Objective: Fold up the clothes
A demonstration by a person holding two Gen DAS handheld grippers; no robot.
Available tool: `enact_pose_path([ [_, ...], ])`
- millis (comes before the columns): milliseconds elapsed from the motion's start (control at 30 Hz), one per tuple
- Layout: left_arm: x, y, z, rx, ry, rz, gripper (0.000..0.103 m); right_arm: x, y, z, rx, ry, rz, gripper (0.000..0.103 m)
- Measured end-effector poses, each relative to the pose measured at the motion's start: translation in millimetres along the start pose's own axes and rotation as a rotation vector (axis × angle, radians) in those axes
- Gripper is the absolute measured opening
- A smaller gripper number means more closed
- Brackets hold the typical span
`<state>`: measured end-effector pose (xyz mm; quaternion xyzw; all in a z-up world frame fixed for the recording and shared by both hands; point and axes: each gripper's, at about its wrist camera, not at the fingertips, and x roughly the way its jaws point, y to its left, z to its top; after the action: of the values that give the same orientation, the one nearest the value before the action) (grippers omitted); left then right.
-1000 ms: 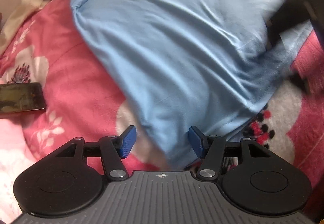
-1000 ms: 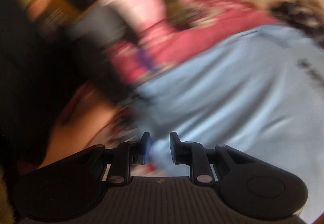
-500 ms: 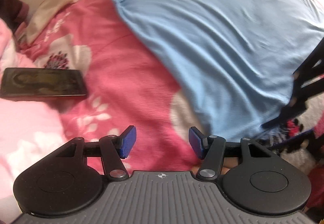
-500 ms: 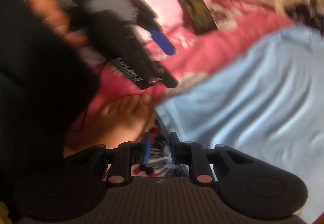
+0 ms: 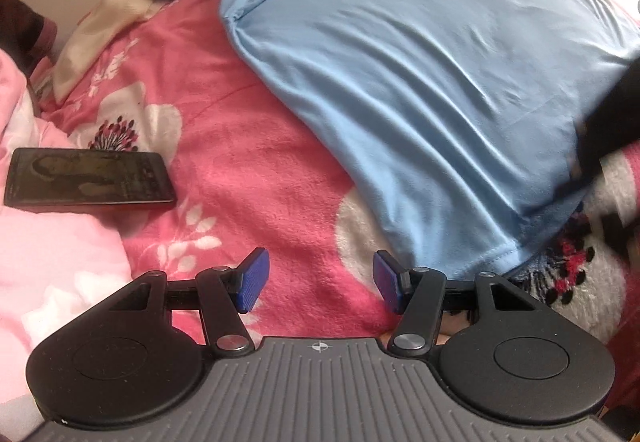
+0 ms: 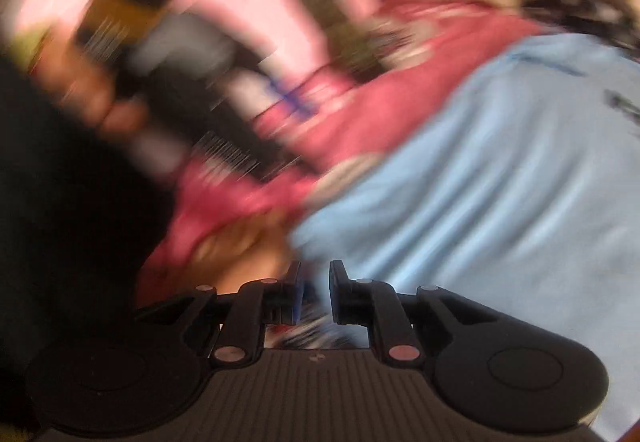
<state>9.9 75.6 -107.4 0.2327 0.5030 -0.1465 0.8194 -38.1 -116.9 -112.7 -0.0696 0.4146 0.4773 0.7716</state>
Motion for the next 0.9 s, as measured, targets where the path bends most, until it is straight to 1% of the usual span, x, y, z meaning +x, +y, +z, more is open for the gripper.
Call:
enact_pose_path([
  [33,0,-1,1,0.000,-0.003,-0.003,0.057,-1,-9,1,0.033,-0.011,-0.037,0.015],
  [100,-1,-1,3,-0.001,-0.005,-0.005,0.057,8,-14,-7,0.069,0.025,-0.046,0.015],
  [200,-3,-2,3,0.001,-0.007,0.001,0.057,13,11,-23,0.005,0.072,0.028,0.017],
  [233,-3,-2,2,-0.001,-0.006,0.001,0.057,11,19,-23,-0.023,0.085,0.067,0.015],
  [300,-2,-1,2,-0.004,-0.002,0.000,0.057,3,18,-18,0.003,0.074,0.123,0.014],
  [333,-1,-1,2,-0.005,0.000,0.003,0.057,-3,14,-13,0.014,0.053,0.114,0.014],
  [467,3,0,4,-0.014,0.010,0.020,0.057,-16,-14,5,0.059,-0.047,-0.071,0.014],
  [500,3,2,5,-0.018,0.014,0.025,0.057,-12,-19,9,0.051,-0.056,-0.126,0.014],
  [567,1,5,6,-0.026,0.012,0.037,0.057,6,-21,10,0.020,-0.043,-0.172,0.014],
  [633,-2,9,6,-0.037,0.010,0.049,0.057,23,-11,5,-0.007,-0.023,-0.130,0.015],
  [700,-3,14,6,-0.051,0.008,0.054,0.057,31,12,3,-0.074,0.004,-0.021,0.015],
  [767,-2,18,5,-0.062,0.017,0.061,0.057,27,30,1,-0.137,0.020,0.065,0.013],
  [800,-1,19,5,-0.064,0.019,0.067,0.057,28,34,4,-0.167,0.010,0.066,0.013],
  [833,0,21,5,-0.065,0.021,0.072,0.057,26,32,9,-0.178,-0.012,0.040,0.013],
  [900,-1,24,5,-0.072,0.022,0.080,0.057,19,10,24,-0.118,-0.063,-0.030,0.013],
])
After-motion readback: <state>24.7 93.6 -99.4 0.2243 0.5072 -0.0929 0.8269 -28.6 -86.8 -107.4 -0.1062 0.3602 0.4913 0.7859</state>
